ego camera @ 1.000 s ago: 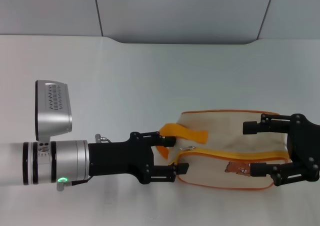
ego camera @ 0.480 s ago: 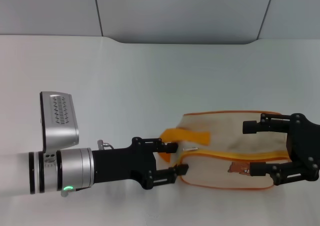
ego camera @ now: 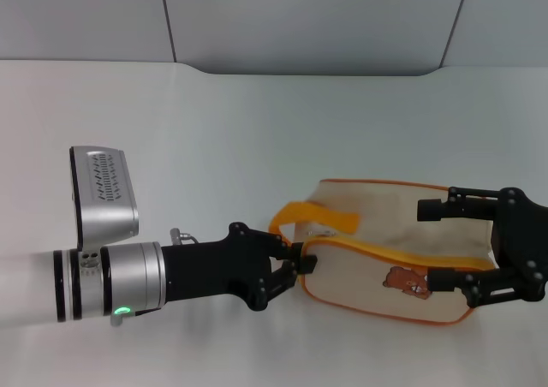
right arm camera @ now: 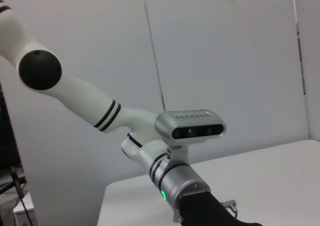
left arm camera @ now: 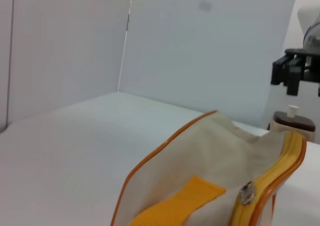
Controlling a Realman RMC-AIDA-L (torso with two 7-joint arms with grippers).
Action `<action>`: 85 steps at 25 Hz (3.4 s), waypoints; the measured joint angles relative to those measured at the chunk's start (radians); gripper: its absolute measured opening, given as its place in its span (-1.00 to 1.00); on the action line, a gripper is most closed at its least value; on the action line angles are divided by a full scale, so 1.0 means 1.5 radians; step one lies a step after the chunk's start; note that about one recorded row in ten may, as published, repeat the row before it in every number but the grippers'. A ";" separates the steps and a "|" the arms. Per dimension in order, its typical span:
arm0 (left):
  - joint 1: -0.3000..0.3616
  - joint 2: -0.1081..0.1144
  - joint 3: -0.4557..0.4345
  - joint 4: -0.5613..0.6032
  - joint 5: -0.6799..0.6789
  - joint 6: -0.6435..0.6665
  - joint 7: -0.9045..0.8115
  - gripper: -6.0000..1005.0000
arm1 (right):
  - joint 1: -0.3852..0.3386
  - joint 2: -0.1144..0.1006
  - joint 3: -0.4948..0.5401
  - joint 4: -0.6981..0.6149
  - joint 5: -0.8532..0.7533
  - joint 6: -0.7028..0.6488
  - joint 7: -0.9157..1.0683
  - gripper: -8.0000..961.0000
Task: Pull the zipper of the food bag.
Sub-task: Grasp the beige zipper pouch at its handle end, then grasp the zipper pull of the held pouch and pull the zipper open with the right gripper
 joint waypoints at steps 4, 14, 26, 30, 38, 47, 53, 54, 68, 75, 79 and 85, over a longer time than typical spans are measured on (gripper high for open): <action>-0.004 0.000 0.000 -0.002 -0.016 0.006 0.006 -0.78 | 0.000 0.000 0.007 0.000 0.000 0.006 0.000 0.67; 0.019 0.005 -0.002 0.054 -0.023 0.083 -0.001 -0.84 | 0.008 0.021 0.119 0.002 0.002 0.014 -0.025 0.65; 0.081 0.036 -0.007 0.256 -0.023 0.162 -0.123 -0.84 | 0.047 0.066 0.142 0.003 0.000 0.103 -0.050 0.64; 0.074 0.038 -0.013 0.267 -0.020 0.164 -0.127 -0.84 | 0.053 0.083 0.107 0.003 0.001 0.133 -0.103 0.63; 0.065 0.036 -0.013 0.280 -0.018 0.159 -0.137 -0.85 | 0.068 0.093 0.102 0.087 0.040 0.195 -0.280 0.24; 0.061 0.035 -0.013 0.299 -0.016 0.158 -0.176 -0.85 | 0.087 0.094 0.101 0.171 0.051 0.235 -0.420 -0.06; 0.057 0.034 -0.013 0.317 -0.016 0.157 -0.219 -0.85 | 0.095 0.095 0.101 0.207 0.051 0.240 -0.458 -0.06; 0.058 0.034 -0.013 0.317 -0.016 0.157 -0.221 -0.85 | 0.094 0.095 0.102 0.208 0.052 0.240 -0.460 -0.06; 0.077 0.040 -0.013 0.315 -0.009 0.157 -0.231 -0.86 | 0.072 0.093 0.119 0.202 0.080 0.190 -0.494 -0.06; 0.077 0.037 -0.013 0.313 -0.009 0.155 -0.227 -0.86 | 0.065 0.093 0.116 0.204 0.107 0.138 -0.469 -0.06; 0.077 0.035 -0.012 0.315 -0.009 0.158 -0.226 -0.86 | 0.077 0.095 0.121 0.223 0.107 0.168 -0.466 -0.06; 0.078 0.035 -0.011 0.316 -0.009 0.158 -0.226 -0.86 | 0.087 0.095 0.121 0.235 0.107 0.196 -0.466 -0.06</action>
